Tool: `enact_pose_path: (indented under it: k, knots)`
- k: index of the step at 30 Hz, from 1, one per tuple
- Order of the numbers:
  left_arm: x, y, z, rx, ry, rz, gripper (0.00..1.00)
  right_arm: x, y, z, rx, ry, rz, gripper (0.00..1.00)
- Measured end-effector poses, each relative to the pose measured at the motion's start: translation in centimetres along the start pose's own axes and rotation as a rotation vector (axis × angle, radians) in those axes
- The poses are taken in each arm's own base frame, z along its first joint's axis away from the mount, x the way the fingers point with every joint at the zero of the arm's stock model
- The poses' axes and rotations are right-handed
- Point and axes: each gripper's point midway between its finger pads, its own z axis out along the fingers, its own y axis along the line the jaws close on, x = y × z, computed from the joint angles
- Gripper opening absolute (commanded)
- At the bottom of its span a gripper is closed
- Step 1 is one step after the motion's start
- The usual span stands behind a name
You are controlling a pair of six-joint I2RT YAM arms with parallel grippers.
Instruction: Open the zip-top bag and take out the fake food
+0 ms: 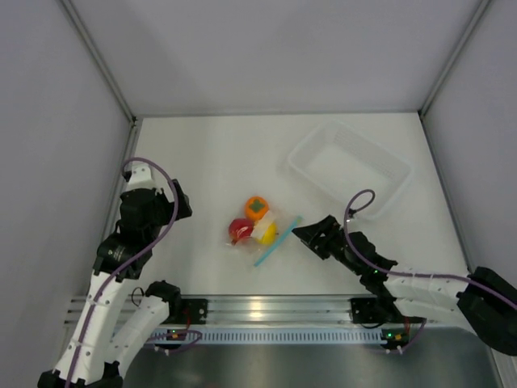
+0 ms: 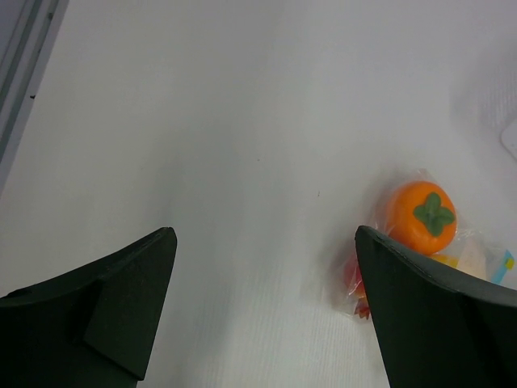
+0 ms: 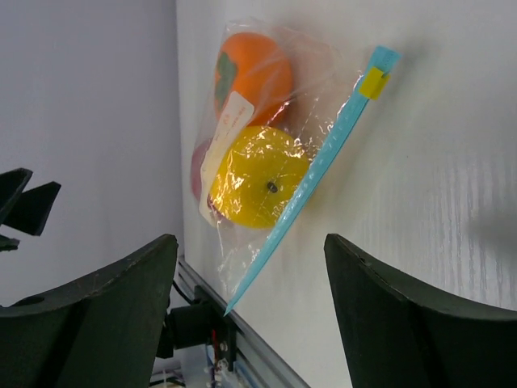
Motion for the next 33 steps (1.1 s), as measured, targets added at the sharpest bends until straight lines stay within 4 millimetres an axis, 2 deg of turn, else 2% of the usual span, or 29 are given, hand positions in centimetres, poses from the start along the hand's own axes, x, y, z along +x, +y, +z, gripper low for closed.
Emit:
enact_pose_path:
  k: [3,6,10,13,19,25,33]
  knots:
    - [0.2,-0.2,0.1,0.012,0.009,0.001,0.99,0.3,-0.5,0.9,0.015,-0.018,0.022,0.73]
    - [0.2,-0.4,0.1,0.023,0.012,0.001,0.99,0.5,-1.1,1.9,0.022,-0.026,0.047,0.66]
    - [0.3,-0.7,0.1,0.035,0.016,0.001,0.98,1.5,-3.4,3.4,0.066,-0.015,0.070,0.52]
    - [0.5,-0.9,0.2,0.046,0.024,0.003,0.98,2.4,-5.9,4.1,0.120,0.001,0.092,0.47]
    - [0.6,-1.2,0.3,0.065,0.033,0.007,0.99,3.7,-4.9,7.4,0.053,0.029,0.170,0.47]
    - [0.6,-1.4,0.5,0.069,0.036,0.007,0.99,4.0,-4.7,7.3,0.041,0.037,0.159,0.46]
    - [1.1,-1.8,1.0,0.080,0.062,0.014,0.99,4.3,-3.9,8.1,0.006,0.049,0.070,0.50]
